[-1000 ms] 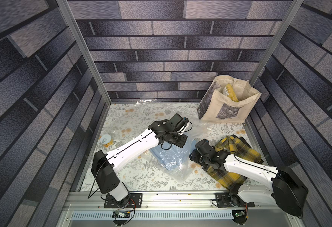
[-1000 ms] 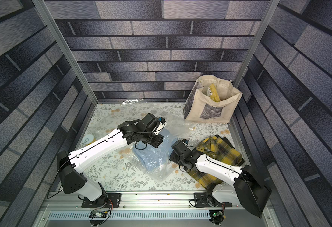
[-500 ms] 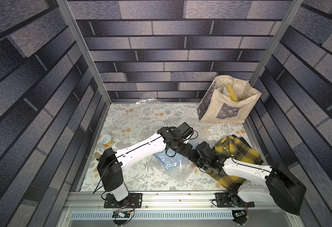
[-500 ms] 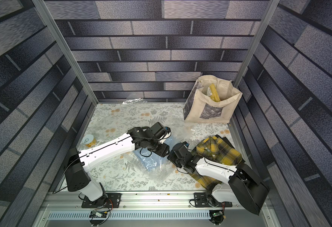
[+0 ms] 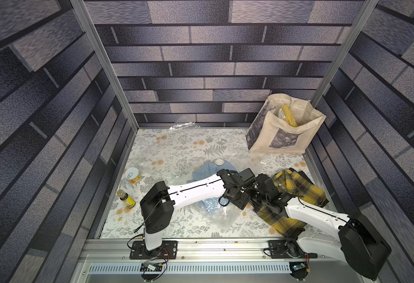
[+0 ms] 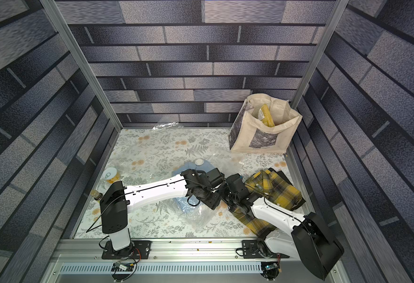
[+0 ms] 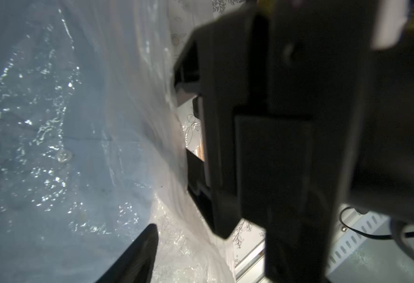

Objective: Place the folded shirt into the vacuum bag
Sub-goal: Place the shirt in the vacuum bag.

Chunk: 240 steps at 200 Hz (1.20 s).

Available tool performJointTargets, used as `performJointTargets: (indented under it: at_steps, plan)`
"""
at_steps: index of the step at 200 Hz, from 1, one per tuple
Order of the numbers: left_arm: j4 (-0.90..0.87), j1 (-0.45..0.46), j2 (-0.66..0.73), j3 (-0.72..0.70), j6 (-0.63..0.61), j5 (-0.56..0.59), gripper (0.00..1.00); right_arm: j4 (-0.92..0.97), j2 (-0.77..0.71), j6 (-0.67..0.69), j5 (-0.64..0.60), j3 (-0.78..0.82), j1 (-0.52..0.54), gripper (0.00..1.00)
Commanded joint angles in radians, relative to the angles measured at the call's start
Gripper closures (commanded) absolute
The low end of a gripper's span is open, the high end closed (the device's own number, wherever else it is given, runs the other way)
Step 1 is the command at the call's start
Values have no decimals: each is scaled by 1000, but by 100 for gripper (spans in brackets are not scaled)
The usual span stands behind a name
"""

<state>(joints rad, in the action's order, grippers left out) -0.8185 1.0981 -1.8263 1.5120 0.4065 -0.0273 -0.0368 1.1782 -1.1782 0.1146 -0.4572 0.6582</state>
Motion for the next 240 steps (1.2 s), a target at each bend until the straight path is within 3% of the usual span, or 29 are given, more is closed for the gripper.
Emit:
performJointTargets:
  at_steps: [1, 45, 97, 113, 159, 203, 240]
  plan:
    - [1, 0, 9, -13, 24, 134, 30, -54, -6, -2, 40, -21, -6, 50]
    - [86, -4, -24, -18, 30, 219, 41, -92, -6, -39, 74, -8, -13, 51]
    - [97, -39, 11, -57, 32, 193, 85, -100, -9, -82, 58, 34, -33, 54]
    - [97, -48, 43, -70, 31, 193, 95, -107, -4, -105, 48, 56, -34, 55]
    - [116, -59, 112, -81, 31, 161, 99, -171, 62, -117, 66, 65, -29, 55]
    - [122, -46, 128, -56, 18, 129, 99, -257, 219, -125, 54, 20, 11, 56]
    - [133, -44, 136, -53, 15, 112, 100, -377, 319, -146, 33, 12, 26, 67]
